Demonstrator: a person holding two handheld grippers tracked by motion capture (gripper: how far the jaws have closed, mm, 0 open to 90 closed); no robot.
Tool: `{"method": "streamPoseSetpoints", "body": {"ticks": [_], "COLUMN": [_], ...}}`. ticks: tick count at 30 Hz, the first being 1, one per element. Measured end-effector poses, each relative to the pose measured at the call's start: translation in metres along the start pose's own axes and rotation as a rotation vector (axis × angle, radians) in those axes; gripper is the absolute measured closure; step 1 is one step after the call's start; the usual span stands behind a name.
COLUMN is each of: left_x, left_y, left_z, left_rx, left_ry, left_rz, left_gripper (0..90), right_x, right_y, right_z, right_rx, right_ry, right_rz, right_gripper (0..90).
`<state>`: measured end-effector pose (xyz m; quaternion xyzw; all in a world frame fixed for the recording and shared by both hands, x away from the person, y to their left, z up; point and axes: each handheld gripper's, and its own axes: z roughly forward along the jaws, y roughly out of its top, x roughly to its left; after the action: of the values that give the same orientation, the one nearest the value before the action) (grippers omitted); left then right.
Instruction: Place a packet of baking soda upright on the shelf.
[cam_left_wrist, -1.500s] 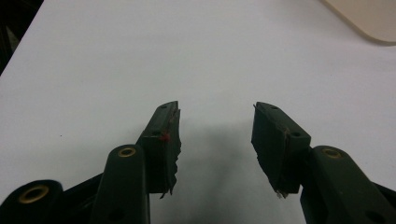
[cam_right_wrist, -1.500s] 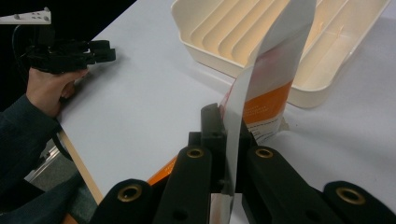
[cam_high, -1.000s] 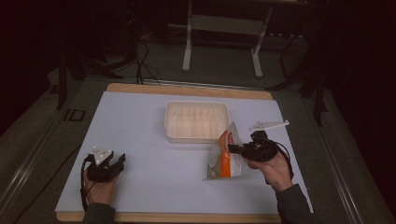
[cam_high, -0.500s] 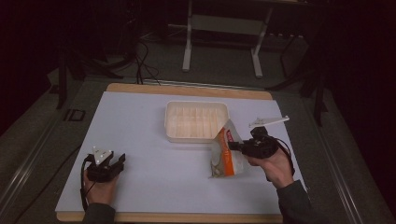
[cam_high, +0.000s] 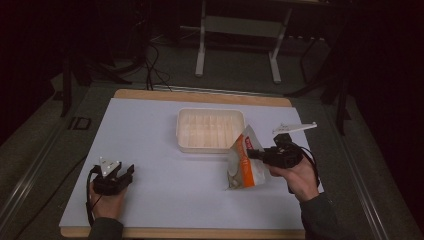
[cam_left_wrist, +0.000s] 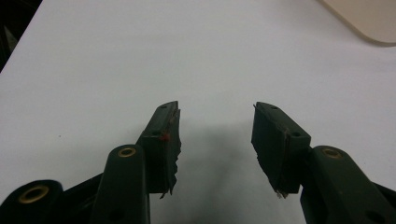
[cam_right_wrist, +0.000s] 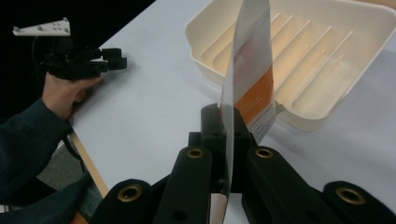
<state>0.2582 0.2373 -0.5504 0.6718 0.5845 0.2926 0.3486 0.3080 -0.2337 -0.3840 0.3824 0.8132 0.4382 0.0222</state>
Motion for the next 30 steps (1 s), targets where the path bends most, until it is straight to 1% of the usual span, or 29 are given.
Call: {"method": "streamPoseSetpoints", "body": {"ticks": [5, 11, 12, 13, 15, 20, 25, 30], "left_x": [0.0, 0.0, 0.0, 0.0, 0.0, 0.0, 0.0, 0.0], "left_y": [0.0, 0.0, 0.0, 0.0, 0.0, 0.0, 0.0, 0.0], "left_z": [0.0, 0.0, 0.0, 0.0, 0.0, 0.0, 0.0, 0.001], "left_rx": [0.001, 0.002, 0.003, 0.003, 0.003, 0.003, 0.003, 0.002], "left_ry": [0.0, 0.002, 0.003, 0.003, 0.003, 0.004, 0.004, 0.005], "left_rz": [0.001, 0.0, -0.001, -0.001, -0.002, -0.002, -0.002, -0.003], "left_gripper": [51.5, 51.5, 51.5, 51.5, 51.5, 51.5, 51.5, 51.6], "right_x": [0.0, -0.002, -0.003, -0.003, -0.004, -0.007, -0.009, -0.01], "right_y": [0.003, 0.008, 0.01, 0.01, 0.013, 0.017, 0.024, 0.03], "right_z": [-0.007, -0.011, -0.012, -0.012, -0.013, -0.015, -0.018, -0.018], "right_rx": [-0.024, -0.036, -0.035, -0.035, -0.034, -0.037, -0.048, -0.047], "right_ry": [-0.013, -0.026, -0.041, -0.041, -0.057, -0.072, -0.097, -0.122], "right_rz": [0.0, -0.002, -0.007, -0.007, -0.015, -0.016, -0.015, -0.019], "right_gripper": [90.0, 90.0, 90.0, 90.0, 90.0, 90.0, 90.0, 90.0]}}
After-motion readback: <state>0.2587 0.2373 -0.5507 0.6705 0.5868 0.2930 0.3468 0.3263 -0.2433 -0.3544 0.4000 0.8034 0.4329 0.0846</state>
